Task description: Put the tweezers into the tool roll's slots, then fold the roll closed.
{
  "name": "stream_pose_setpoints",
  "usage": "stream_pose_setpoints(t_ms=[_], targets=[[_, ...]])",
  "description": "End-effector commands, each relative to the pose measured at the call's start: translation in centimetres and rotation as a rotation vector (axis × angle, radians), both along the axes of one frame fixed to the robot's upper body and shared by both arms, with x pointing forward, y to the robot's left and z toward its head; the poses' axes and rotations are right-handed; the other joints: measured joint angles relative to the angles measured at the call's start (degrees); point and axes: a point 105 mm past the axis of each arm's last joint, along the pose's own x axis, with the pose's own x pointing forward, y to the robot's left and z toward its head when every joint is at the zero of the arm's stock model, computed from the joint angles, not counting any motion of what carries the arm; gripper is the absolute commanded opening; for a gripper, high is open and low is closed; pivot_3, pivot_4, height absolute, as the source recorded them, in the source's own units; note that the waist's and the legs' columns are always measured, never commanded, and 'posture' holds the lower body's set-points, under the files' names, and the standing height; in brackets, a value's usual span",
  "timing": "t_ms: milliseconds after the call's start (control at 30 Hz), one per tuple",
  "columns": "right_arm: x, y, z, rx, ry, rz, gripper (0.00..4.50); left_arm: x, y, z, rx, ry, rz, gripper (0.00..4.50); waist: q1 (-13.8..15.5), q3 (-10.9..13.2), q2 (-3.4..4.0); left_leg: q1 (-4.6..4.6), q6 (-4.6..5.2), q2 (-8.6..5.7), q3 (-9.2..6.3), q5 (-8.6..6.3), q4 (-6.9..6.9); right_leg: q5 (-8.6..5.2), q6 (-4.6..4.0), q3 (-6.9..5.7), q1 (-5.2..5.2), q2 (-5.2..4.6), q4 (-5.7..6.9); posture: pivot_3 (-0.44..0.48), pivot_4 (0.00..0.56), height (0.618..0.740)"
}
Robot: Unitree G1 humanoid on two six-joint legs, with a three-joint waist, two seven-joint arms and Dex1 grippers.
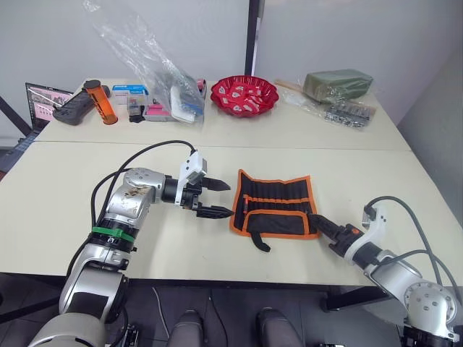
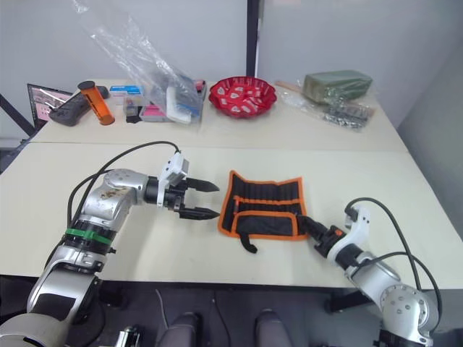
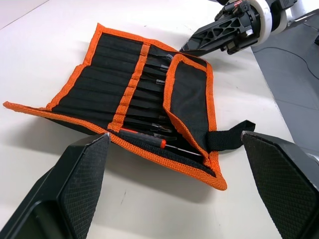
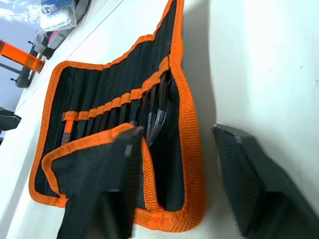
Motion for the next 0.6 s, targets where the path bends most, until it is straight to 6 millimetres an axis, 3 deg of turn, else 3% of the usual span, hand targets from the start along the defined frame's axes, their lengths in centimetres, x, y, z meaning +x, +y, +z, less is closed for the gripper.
stream_pose_setpoints(t_ms=[33,100,133,600], targets=[[0.2,0.2,1.6,0.021,-0.068,0.032,0.77,-0.1,-0.1,1.2,-0.013,-0.049,-0.017,4.50,0.0,0.0,0.00,0.00,0.00,0.00,0.00,0.00,-0.01,0.00,0.00,0.00,0.00,0.00,0.00,0.000,0.150,0.735],[0.1,0.2,2.0,0.025,-0.079,0.048,0.07,-0.2,0.0,1.1,-0.013,-0.048,-0.014,4.50,0.1,0.0,0.00,-0.01,0.00,0.00,0.00,0.00,0.00,0.00,0.00,0.00,0.00,0.00,-0.01,0.000,0.150,0.735],[0.1,0.2,2.1,0.026,-0.082,0.054,0.03,-0.2,0.0,1.1,-0.013,-0.048,-0.013,4.50,0.1,0.0,0.00,-0.02,0.00,0.00,0.00,0.00,0.00,0.00,0.00,0.00,0.00,0.00,-0.02,0.000,0.150,0.735],[0.1,2.3,5.2,-0.088,-0.138,0.192,0.03,-0.1,0.2,0.8,-0.016,-0.049,0.008,4.50,0.1,0.0,0.00,-0.01,0.00,0.00,0.00,0.00,0.00,0.00,0.00,0.00,0.00,0.00,-0.01,0.000,0.150,0.735]])
